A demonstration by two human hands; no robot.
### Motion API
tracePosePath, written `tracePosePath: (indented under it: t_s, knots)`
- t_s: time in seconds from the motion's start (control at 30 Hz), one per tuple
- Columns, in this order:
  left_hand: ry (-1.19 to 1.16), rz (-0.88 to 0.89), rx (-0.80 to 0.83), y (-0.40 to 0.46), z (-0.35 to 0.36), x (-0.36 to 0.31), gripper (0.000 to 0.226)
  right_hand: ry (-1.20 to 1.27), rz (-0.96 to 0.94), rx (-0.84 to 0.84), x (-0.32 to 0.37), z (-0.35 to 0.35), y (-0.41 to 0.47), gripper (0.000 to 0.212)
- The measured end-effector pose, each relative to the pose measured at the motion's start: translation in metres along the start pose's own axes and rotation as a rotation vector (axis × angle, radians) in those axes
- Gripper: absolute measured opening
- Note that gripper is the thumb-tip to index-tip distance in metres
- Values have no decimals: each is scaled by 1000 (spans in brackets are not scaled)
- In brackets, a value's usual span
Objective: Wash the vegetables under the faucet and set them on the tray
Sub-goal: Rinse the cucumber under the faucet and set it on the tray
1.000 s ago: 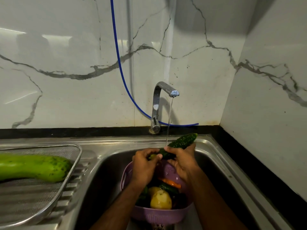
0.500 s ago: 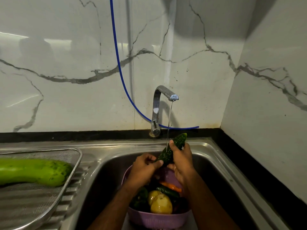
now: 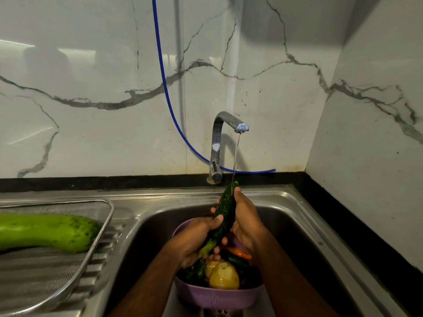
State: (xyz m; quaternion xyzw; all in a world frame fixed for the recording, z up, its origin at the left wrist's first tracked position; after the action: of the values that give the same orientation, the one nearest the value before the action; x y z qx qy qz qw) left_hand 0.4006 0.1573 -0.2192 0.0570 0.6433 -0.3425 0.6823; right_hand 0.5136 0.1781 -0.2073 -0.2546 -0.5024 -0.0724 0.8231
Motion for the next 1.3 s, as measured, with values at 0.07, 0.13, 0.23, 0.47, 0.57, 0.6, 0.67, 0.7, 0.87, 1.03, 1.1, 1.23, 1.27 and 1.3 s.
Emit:
tracePosePath:
  t_s: [0.07, 0.13, 0.23, 0.47, 0.57, 0.6, 0.67, 0.7, 0.87, 1.03, 1.1, 1.23, 1.27, 1.3]
  knots:
    - [9, 1, 6, 1, 2, 2, 35, 3, 4, -22, -1, -3, 1, 50]
    - [41, 18, -6, 3, 1, 4, 29, 1, 20, -55, -5, -4, 2, 56]
    - [124, 120, -147, 5, -8, -2, 23, -41, 30, -108, -10, -5, 1, 57]
    - [714, 380, -608, -2, -41, -29, 43, 4, -4, -41, -9, -2, 2, 38]
    - [778, 463, -635, -6, -39, -37, 51, 125, 33, -41, -8, -1, -2, 39]
    - [815, 494, -651, -9, -38, -40, 52, 175, 57, -48, -8, 0, -3, 41]
    - [861, 565, -667, -13, -34, -46, 53, 259, 114, -53, -10, 0, -3, 50]
    - [849, 590, -654, -14, -34, -47, 54, 286, 137, -47, -11, 0, -4, 56]
    - [298, 450, -375, -1, -33, -31, 42, 375, 177, -48, -10, -9, 1, 67]
    - [-74, 355, -245, 5, -28, -21, 28, 345, 155, -28, -7, -11, 3, 56]
    - [-116, 356, -248, 4, -26, -21, 27, 308, 126, -5, -5, -7, 0, 51]
    - [-56, 432, -302, 0, -20, -28, 30, 57, 73, 8, -6, -8, -6, 59]
    - [-25, 459, -330, -1, -20, -29, 33, -50, 88, 9, -10, -9, -8, 69]
    - [-1, 485, -353, -2, -20, -30, 35, -144, 106, 18, -13, -8, -11, 78]
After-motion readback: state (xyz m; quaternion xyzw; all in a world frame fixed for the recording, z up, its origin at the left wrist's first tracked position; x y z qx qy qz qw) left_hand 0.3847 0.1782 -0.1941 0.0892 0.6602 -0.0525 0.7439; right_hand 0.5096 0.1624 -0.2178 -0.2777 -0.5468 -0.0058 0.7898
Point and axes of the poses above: each hand's wrist, its own y-axis towards the middle knuckle, its own z-axis out of the palm, x = y × z, the point moved 10 cm from there along y, towards the middle knuckle, and after that the axes turned 4 degrees about -x, right-handed, at the moved point
